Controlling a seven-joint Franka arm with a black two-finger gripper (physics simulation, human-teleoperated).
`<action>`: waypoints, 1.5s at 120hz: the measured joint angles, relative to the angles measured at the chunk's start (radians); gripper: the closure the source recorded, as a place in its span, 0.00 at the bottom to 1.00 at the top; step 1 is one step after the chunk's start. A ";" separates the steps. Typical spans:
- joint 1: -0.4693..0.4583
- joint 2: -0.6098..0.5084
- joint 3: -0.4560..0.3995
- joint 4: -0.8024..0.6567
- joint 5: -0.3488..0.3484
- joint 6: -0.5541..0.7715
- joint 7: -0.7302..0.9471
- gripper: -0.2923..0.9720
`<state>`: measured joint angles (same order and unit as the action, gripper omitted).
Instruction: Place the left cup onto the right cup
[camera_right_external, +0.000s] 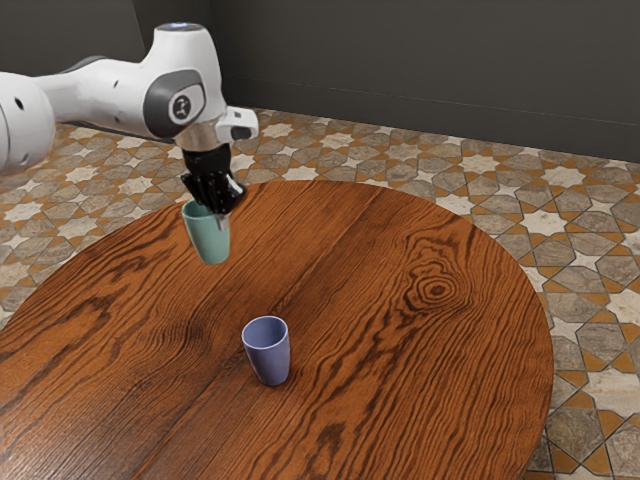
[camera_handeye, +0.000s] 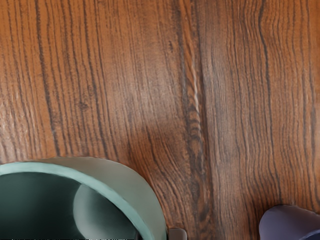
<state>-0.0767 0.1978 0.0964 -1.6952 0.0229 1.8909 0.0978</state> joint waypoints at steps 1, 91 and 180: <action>-0.002 -0.004 0.000 -0.006 0.001 0.002 -0.003 0.85; -0.165 -0.181 -0.009 -0.251 0.035 0.113 -0.247 0.85; -0.212 -0.219 -0.064 -0.331 0.033 0.122 -0.373 0.85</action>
<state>-0.2886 -0.0216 0.0324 -2.0267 0.0556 2.0134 -0.2747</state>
